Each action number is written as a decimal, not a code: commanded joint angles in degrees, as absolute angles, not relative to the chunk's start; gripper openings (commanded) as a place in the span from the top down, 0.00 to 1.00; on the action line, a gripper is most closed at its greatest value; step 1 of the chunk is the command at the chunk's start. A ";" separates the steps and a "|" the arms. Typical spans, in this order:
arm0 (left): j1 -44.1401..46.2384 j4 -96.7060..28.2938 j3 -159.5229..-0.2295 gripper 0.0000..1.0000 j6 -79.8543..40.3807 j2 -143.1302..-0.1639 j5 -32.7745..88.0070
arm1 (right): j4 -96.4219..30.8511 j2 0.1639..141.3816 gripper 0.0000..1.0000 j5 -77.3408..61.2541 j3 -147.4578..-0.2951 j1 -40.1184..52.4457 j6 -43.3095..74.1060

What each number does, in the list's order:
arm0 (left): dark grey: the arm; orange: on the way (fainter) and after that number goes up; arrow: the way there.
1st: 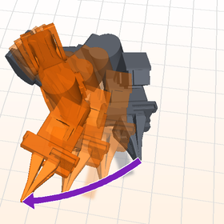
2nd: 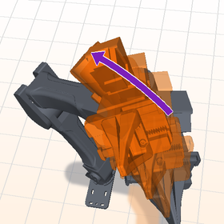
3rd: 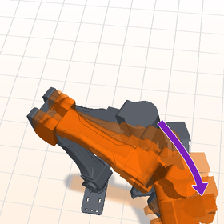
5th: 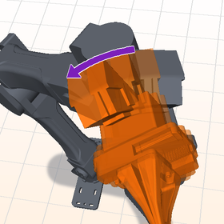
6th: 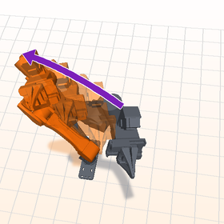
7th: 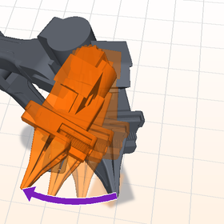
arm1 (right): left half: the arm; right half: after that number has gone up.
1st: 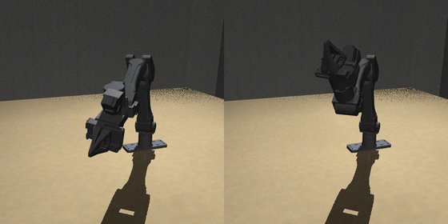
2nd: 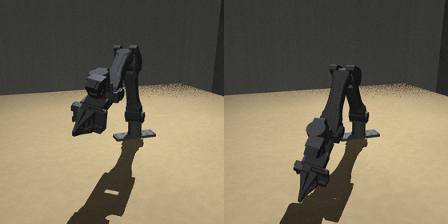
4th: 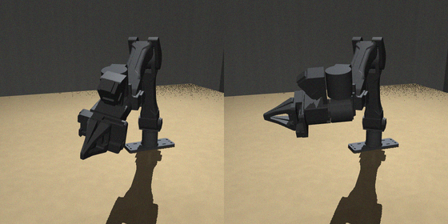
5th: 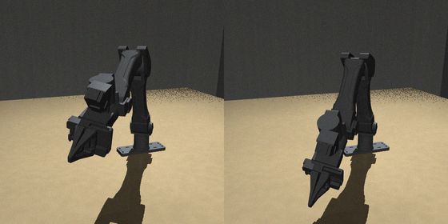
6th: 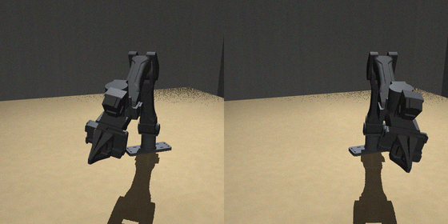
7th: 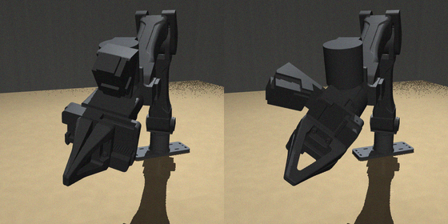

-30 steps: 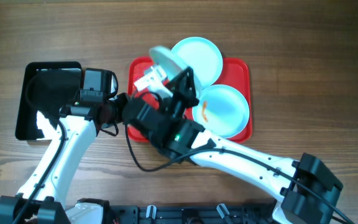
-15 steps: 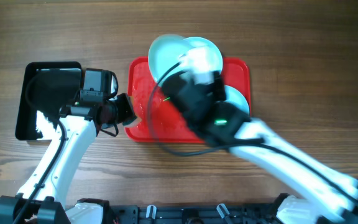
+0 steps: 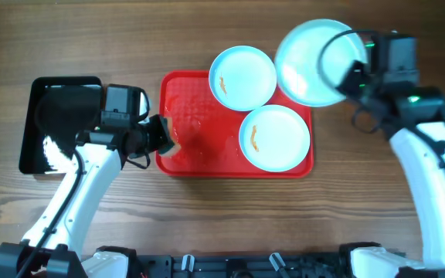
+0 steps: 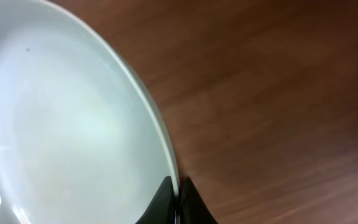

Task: Clean dirty plates on tray and stack at the side
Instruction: 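Carry the plate right off the tray and set it on the table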

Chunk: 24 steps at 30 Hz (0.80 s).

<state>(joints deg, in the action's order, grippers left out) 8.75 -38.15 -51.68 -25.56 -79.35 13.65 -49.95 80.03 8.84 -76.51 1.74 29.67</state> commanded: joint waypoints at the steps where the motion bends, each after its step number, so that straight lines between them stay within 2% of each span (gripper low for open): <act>1: 11.51 -37.08 -51.37 0.96 -24.40 -78.76 15.18 | -50.41 82.98 0.96 0.34 -76.05 -8.73 24.95; 5: 13.61 -36.12 -51.37 0.96 -24.40 -78.76 15.16 | -49.95 86.91 0.96 -1.80 -76.05 -17.47 24.01; 12: 15.55 -36.07 -51.37 0.96 -24.40 -78.76 14.31 | -46.11 95.92 0.96 -2.11 -76.05 -27.66 23.73; 17: 15.55 -36.86 -51.37 0.96 -24.38 -78.76 14.31 | -42.81 102.08 0.96 -8.23 -76.05 -33.01 23.77; 24: 15.55 -37.04 -51.37 0.96 -24.38 -78.76 14.31 | -40.07 108.36 0.96 -4.51 -76.05 -37.41 24.18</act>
<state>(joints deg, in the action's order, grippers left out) 15.33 -37.06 -51.68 -25.56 -79.35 14.04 -41.12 105.62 -4.49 -76.36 -35.83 24.34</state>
